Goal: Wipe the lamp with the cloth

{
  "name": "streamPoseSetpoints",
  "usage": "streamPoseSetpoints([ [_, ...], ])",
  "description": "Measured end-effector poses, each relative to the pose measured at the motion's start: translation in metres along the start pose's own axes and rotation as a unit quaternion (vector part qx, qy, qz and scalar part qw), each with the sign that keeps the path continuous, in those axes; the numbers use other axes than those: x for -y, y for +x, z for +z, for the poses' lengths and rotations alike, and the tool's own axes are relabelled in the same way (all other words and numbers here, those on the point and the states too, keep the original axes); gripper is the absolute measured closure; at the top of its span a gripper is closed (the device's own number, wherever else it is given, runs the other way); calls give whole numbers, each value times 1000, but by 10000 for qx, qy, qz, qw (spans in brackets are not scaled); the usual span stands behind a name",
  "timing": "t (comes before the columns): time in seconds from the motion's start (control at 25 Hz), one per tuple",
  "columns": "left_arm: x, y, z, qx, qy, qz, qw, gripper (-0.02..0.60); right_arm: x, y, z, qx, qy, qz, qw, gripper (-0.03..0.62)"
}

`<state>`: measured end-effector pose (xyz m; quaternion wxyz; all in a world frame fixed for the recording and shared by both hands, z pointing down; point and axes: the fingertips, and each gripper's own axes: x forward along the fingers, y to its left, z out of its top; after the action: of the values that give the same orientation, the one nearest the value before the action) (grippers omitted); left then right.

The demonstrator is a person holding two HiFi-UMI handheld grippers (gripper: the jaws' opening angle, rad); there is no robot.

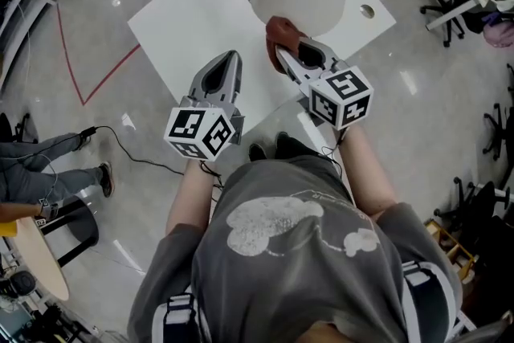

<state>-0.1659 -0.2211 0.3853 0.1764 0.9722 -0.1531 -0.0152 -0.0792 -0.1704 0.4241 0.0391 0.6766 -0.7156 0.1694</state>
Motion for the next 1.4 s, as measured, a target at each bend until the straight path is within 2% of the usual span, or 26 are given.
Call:
streamPoseSetpoints([
  [0.32, 8, 19, 25, 40, 307, 261, 9992, 574, -18, -1, 39, 411, 204, 649, 9968, 497],
  [0.44, 11, 24, 44, 180, 464, 351, 9981, 574, -28, -4, 57, 587, 218, 929, 9937, 497],
  [0.56, 8, 23, 66, 390, 536, 343, 9972, 574, -35, -1, 79, 783, 181, 979, 9920, 497],
  [0.76, -19, 20, 87, 518, 473, 156, 9974, 574, -40, 18, 119, 1077, 96, 522, 9928, 497],
  [0.96, -38, 29, 92, 416, 409, -462, 9972, 574, -27, 28, 143, 1451, 253, -217, 9889, 497],
  [1.16, -61, 31, 87, 250, 222, -917, 9952, 574, -20, 47, 122, 1358, 331, -974, 9854, 497],
  [1.4, -86, 27, 73, -33, 68, -1245, 9922, 574, -15, 65, 84, 1106, 621, -1579, 9793, 497],
])
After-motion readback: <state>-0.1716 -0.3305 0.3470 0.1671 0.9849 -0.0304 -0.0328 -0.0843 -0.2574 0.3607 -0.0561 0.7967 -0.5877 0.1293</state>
